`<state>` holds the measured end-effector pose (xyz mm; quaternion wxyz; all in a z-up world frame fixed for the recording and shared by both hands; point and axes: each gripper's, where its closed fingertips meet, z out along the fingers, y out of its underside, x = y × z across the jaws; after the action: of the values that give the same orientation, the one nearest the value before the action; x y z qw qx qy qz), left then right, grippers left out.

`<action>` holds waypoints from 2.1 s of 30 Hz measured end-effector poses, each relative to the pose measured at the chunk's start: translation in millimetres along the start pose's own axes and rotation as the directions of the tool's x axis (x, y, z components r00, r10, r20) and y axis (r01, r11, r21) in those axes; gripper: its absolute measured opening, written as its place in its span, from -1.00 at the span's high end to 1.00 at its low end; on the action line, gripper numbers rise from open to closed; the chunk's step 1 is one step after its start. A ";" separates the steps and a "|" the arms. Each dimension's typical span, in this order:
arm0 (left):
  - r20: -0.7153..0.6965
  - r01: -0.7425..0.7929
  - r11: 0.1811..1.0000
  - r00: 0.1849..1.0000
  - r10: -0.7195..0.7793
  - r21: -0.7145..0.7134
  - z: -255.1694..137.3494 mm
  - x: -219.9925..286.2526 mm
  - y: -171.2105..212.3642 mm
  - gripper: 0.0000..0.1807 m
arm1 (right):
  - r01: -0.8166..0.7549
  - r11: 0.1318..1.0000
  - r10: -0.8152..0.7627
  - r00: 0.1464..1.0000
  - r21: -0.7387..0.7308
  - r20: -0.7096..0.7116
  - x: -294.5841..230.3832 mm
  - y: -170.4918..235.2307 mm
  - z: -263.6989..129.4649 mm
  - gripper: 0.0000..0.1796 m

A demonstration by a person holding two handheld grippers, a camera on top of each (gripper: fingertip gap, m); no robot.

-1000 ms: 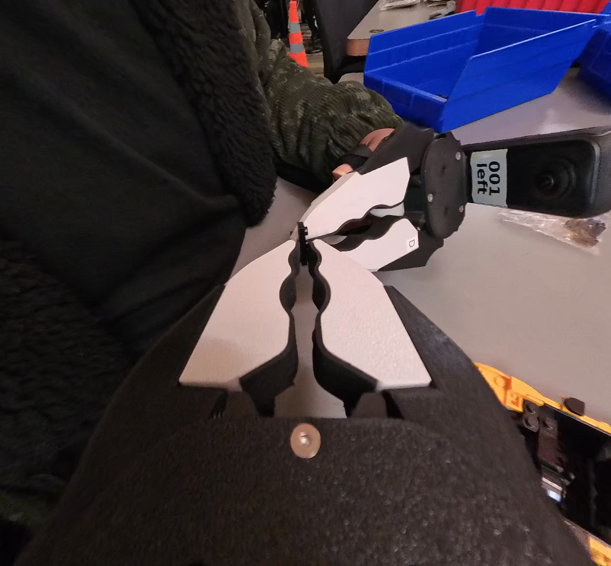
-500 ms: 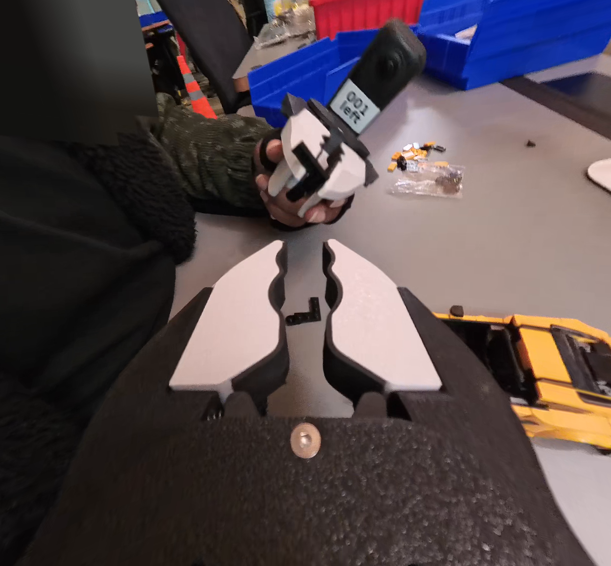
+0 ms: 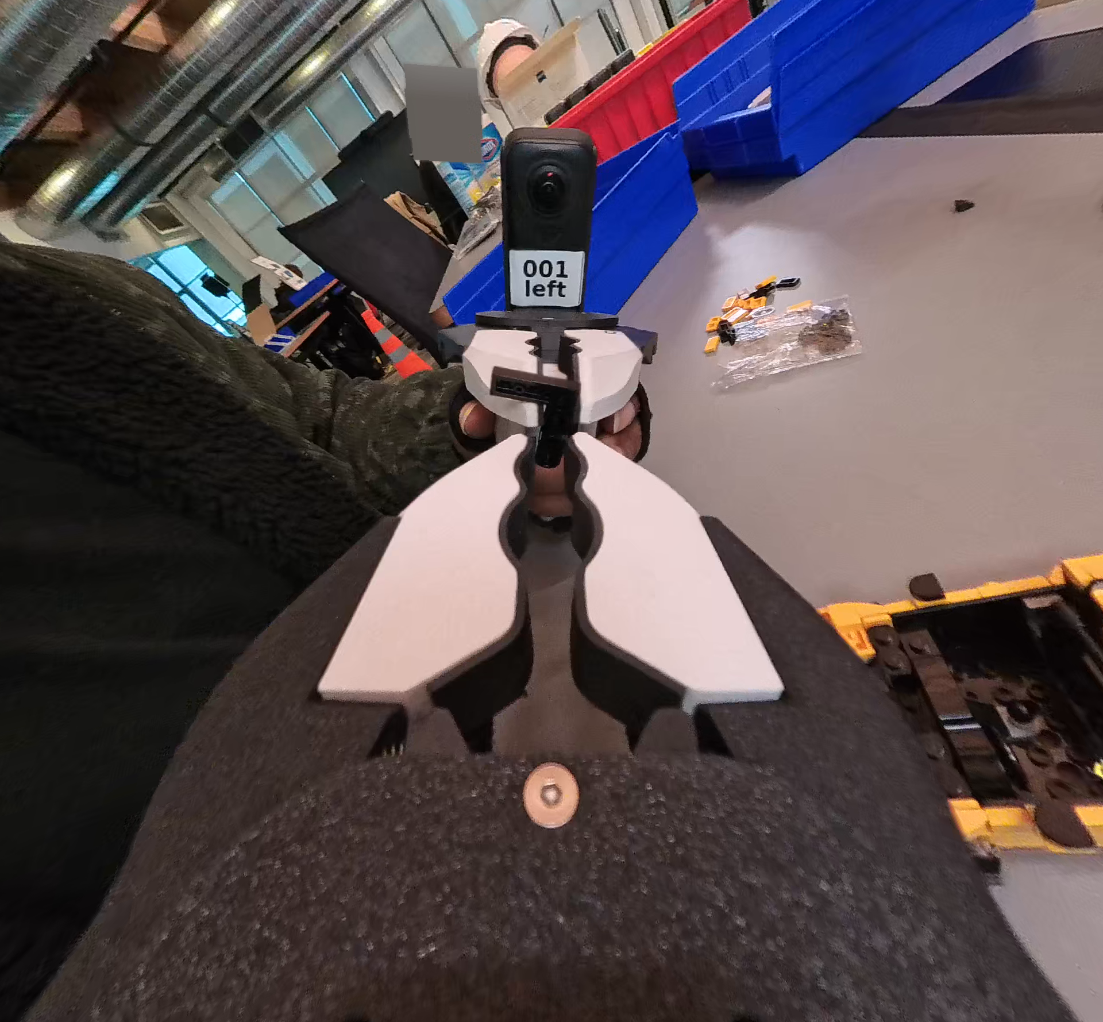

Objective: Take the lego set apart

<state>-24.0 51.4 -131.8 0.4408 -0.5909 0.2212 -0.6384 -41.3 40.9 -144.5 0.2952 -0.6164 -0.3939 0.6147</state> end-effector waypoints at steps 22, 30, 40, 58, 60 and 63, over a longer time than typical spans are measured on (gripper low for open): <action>0.281 -0.078 0.616 0.840 0.465 -0.784 -67.1 -83.8 87.5 0.90 | 0.366 0.912 -0.393 0.908 -0.183 -0.142 45.3 10.3 -49.8 0.92; 0.234 -0.136 0.762 0.905 0.356 -0.633 -46.9 -57.6 62.2 0.70 | 0.441 0.885 -0.455 0.887 -0.148 -0.084 32.8 13.8 -42.4 0.91; -0.007 0.301 0.922 0.950 -0.312 -0.246 6.1 -5.7 31.1 0.72 | 0.715 0.682 -0.731 0.672 -0.154 -0.118 5.2 11.6 -22.7 0.91; -0.208 0.488 0.844 0.822 -0.530 -0.222 8.3 19.7 23.5 0.84 | 0.794 0.601 -0.799 0.592 -0.090 -0.110 -15.8 8.2 -18.5 0.91; -0.205 0.481 0.848 0.827 -0.524 -0.223 8.0 19.9 23.4 0.86 | 0.796 0.599 -0.800 0.590 -0.087 -0.109 -16.7 7.8 -18.5 0.92; -0.197 0.487 0.844 0.825 -0.529 -0.226 7.4 18.5 24.3 0.88 | 0.802 0.590 -0.807 0.580 -0.095 -0.110 -16.1 8.5 -18.3 0.92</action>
<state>-8.1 25.4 -139.5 0.1720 -0.5773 0.1617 -0.7817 -21.1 25.1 -142.0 0.5576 -0.4185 -0.6188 0.3620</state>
